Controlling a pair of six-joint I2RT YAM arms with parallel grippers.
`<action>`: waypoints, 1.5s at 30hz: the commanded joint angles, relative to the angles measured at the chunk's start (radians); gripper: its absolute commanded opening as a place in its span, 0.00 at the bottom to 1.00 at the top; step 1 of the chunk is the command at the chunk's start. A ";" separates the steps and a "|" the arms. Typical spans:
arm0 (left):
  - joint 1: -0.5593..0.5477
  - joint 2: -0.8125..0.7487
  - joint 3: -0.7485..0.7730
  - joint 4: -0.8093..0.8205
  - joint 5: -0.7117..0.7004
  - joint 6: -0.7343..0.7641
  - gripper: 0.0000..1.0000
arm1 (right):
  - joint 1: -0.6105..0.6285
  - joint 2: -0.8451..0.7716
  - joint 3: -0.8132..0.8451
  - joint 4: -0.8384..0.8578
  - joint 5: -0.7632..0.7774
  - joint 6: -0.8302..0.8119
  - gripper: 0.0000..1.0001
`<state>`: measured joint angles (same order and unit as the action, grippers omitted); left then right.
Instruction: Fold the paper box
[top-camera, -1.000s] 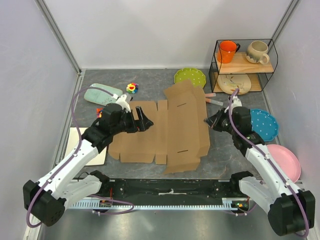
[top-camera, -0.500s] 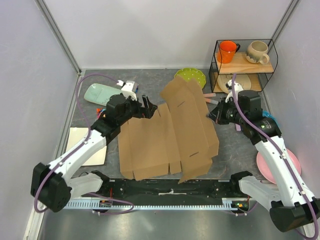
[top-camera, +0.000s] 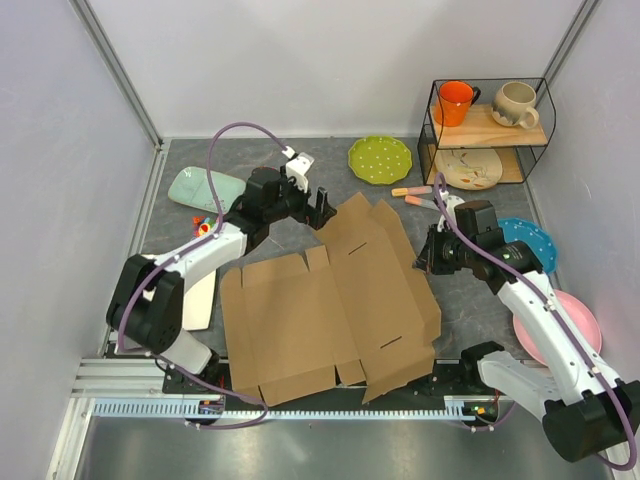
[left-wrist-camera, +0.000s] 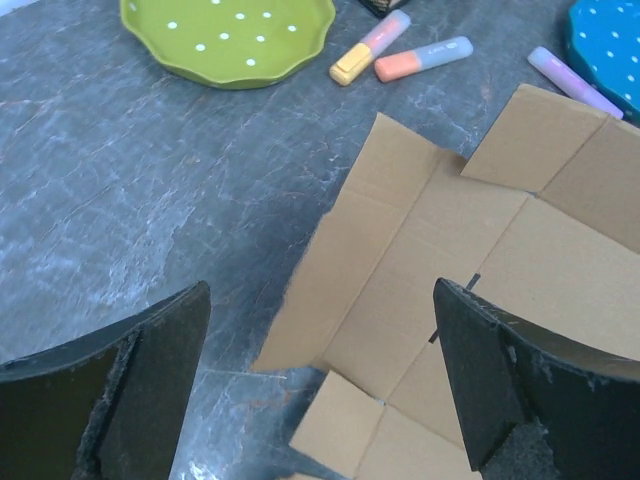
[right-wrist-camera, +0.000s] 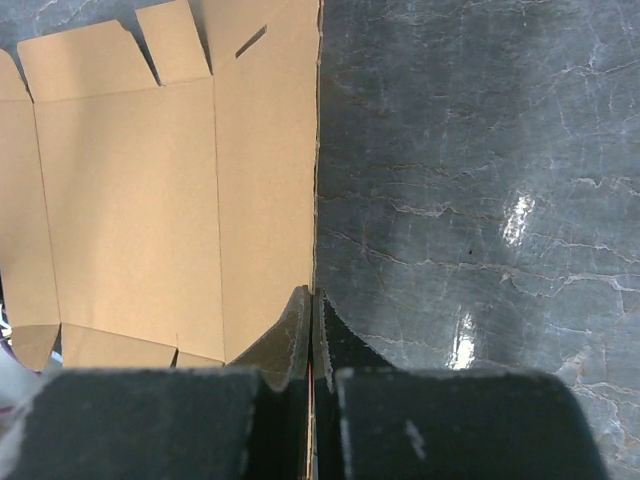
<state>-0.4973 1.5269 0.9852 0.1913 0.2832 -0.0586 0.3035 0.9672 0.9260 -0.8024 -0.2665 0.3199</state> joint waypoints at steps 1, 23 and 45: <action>0.057 0.073 0.073 0.040 0.284 0.117 0.99 | 0.020 0.008 0.023 0.017 -0.025 -0.008 0.00; 0.120 0.389 0.286 -0.067 0.534 0.224 0.93 | 0.052 -0.038 -0.010 0.023 -0.069 -0.002 0.00; 0.088 0.358 0.217 -0.174 0.613 0.315 0.33 | 0.089 -0.024 0.037 0.026 -0.048 0.002 0.01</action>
<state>-0.4065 1.9347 1.2156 0.0212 0.8673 0.2115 0.3843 0.9493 0.9169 -0.7826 -0.3122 0.3183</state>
